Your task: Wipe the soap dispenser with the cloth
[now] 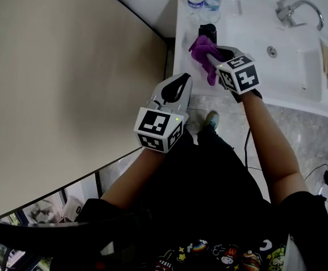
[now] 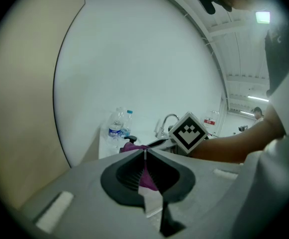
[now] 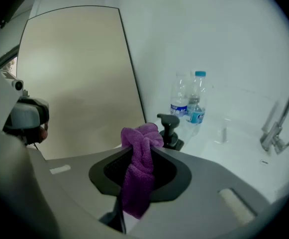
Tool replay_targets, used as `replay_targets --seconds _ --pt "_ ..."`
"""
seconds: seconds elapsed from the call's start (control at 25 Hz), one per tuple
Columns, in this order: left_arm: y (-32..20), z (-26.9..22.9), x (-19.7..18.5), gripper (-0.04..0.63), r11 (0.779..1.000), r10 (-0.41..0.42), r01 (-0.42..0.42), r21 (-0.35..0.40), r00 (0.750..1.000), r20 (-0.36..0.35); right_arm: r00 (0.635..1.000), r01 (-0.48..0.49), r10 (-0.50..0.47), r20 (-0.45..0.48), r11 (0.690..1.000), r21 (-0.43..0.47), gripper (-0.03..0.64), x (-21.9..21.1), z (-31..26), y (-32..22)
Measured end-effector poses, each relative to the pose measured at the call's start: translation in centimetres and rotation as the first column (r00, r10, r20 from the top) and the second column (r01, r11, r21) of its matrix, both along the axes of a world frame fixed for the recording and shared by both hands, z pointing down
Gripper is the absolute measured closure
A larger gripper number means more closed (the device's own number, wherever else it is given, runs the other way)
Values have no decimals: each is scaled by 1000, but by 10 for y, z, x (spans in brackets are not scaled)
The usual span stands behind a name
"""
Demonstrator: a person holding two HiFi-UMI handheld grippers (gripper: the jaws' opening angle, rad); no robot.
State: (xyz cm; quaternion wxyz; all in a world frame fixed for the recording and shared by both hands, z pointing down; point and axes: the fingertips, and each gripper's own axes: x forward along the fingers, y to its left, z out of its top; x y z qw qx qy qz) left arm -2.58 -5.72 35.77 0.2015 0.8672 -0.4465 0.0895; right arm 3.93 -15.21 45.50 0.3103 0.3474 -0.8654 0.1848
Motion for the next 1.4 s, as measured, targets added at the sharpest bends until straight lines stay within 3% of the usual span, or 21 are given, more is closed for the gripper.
replay_targets --seconds 0.16,0.4,0.84,1.4 --pt "-4 -10 4 587 999 13 -13 30 1000 8 999 -29 26 23 993 110 512 5 -44 -15" --pt "-4 -8 1 587 1000 6 -6 23 1000 12 996 -81 74 46 978 192 512 11 -70 -32" --pt "-3 4 -6 589 1000 -15 15 -9 1000 13 997 -82 82 -9 997 6 512 20 16 -29" --pt "-5 18 -1 587 999 -12 13 -42 1000 25 997 -24 15 -71 992 -127 512 19 80 -8"
